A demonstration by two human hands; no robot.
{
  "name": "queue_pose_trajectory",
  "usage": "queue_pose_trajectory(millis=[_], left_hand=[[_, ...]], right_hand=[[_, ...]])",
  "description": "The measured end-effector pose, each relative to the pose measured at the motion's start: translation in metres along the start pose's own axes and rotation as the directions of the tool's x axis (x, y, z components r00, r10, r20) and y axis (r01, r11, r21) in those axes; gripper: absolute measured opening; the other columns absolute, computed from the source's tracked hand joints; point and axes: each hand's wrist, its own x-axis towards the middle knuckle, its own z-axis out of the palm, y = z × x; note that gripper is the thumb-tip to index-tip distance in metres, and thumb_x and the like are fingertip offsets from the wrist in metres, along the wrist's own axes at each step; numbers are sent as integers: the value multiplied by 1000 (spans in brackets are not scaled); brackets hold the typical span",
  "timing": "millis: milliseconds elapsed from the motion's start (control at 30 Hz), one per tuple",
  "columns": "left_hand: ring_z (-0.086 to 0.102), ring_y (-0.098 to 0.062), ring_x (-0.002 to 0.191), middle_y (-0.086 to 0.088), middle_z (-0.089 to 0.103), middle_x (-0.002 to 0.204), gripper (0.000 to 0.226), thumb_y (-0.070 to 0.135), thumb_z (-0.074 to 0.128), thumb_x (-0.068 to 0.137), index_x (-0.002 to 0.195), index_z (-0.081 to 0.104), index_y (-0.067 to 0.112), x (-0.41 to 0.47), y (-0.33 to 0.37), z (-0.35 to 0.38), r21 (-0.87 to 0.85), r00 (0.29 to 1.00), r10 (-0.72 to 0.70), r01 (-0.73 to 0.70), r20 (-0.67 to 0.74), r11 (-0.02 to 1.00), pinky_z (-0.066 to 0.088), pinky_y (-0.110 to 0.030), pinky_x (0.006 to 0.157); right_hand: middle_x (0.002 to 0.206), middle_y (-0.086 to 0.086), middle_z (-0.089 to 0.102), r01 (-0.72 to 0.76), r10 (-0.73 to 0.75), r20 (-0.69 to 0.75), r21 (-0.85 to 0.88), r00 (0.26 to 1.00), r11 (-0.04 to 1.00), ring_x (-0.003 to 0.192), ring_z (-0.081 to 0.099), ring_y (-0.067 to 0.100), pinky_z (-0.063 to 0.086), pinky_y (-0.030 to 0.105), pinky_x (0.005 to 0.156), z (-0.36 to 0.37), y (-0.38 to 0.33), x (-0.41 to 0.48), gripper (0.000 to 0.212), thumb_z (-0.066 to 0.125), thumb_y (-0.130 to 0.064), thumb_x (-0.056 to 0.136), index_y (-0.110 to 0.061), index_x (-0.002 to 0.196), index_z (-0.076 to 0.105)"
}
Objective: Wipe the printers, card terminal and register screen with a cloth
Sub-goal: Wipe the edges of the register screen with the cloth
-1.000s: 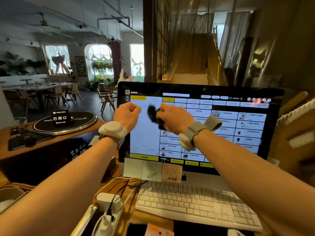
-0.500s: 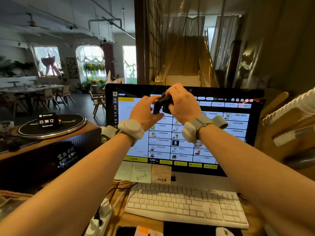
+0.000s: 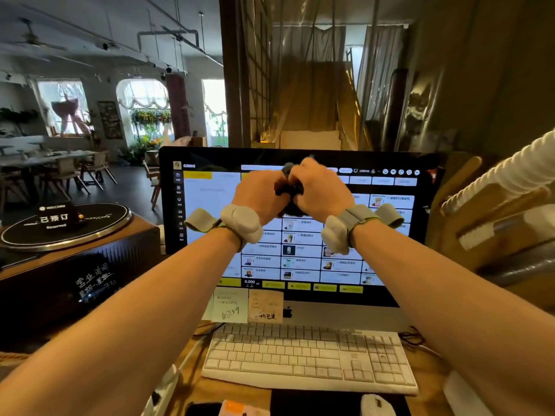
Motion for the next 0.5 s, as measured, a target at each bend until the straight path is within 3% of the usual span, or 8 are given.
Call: queue_pose_trajectory(millis=[67,200,267,333,433,500], left_hand=[[53,-25,66,-6,59,75,8,13,61,81,81,66,7,5,8,2,-61,993,0,-7,-115,998,46,-35,60],[60,-26,66,-9,68,74,12,17,62,84,78,66,7,2,21,11,-13,996,-19,20,85,1000,51,-34,63],[57,-25,63,-9,64,71,10,15,63,83,75,65,10,3,26,13,-103,1000,-10,8,-18,995,47,-30,57],[54,-25,65,-11,63,74,6,12,64,80,76,66,7,10,34,12,-147,996,-17,4,-86,989,48,-34,61],[60,-23,66,-7,65,70,11,13,63,82,73,64,6,11,49,20,-65,986,-27,38,162,997,55,-38,71],[62,-24,69,-11,69,76,10,12,64,82,79,68,4,12,59,25,-128,990,-39,57,136,990,55,-37,72]], right_hand=[[105,17,51,-32,37,-108,46,993,998,77,55,36,48,41,65,-5,5,0,19,60,-1,80,-5,98,57],[99,12,50,-62,61,116,1,991,998,85,54,33,42,35,68,-11,12,-4,18,64,-6,77,-12,92,55],[100,13,51,-81,81,22,18,996,997,82,54,33,47,39,69,-19,21,-7,18,63,-7,76,-11,92,57],[101,14,51,-84,84,-64,6,994,996,77,54,34,47,40,66,-23,25,-10,19,62,-6,78,-10,95,57],[99,15,54,-74,82,129,-70,988,995,83,57,35,46,36,67,-23,33,-22,20,63,-6,78,-10,97,58],[100,15,53,-121,123,57,-49,991,991,79,54,33,41,34,65,-28,45,-29,19,62,-6,78,-9,95,59]])
